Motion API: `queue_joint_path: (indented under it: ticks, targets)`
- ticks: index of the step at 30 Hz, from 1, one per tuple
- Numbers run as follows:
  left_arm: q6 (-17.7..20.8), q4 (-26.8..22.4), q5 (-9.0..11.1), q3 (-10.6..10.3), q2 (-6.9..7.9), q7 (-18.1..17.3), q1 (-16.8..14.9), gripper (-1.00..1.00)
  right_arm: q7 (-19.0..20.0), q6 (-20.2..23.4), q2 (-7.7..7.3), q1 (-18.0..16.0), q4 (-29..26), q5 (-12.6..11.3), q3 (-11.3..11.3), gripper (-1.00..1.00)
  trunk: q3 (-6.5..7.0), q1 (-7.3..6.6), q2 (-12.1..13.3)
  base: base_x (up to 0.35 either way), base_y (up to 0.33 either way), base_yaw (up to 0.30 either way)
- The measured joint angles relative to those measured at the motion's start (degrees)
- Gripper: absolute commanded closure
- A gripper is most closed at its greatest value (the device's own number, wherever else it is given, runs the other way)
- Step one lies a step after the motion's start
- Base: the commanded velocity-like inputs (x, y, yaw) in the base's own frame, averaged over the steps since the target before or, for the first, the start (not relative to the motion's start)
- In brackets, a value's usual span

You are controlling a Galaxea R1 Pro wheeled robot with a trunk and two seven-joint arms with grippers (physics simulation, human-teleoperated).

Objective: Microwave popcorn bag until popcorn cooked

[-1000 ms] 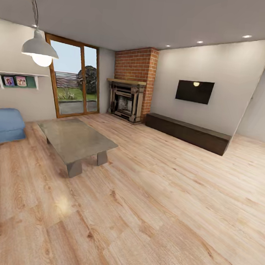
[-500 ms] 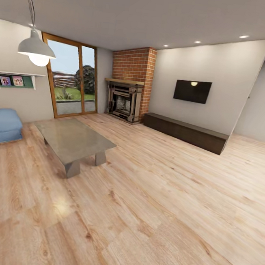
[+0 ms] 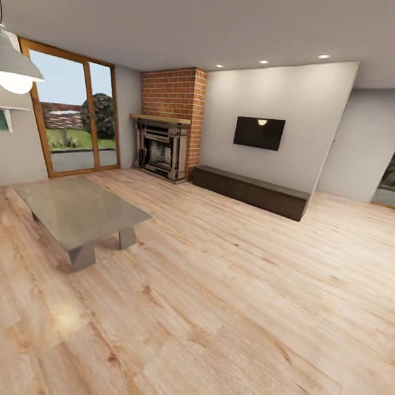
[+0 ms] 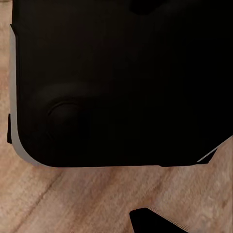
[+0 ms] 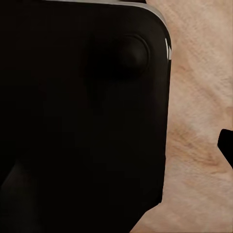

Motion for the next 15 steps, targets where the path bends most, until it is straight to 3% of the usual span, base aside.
queue_joint_path:
  ticks: [15]
  targets:
    - [0.0, -0.08, 0.0, -0.07, -0.04, -0.01, 0.0, -1.0, 0.0, -0.04, 0.0, 0.0, 0.0, 0.0, 0.0, -1.0, 0.0, 0.0, 0.0, 0.0, 0.0, -0.286]
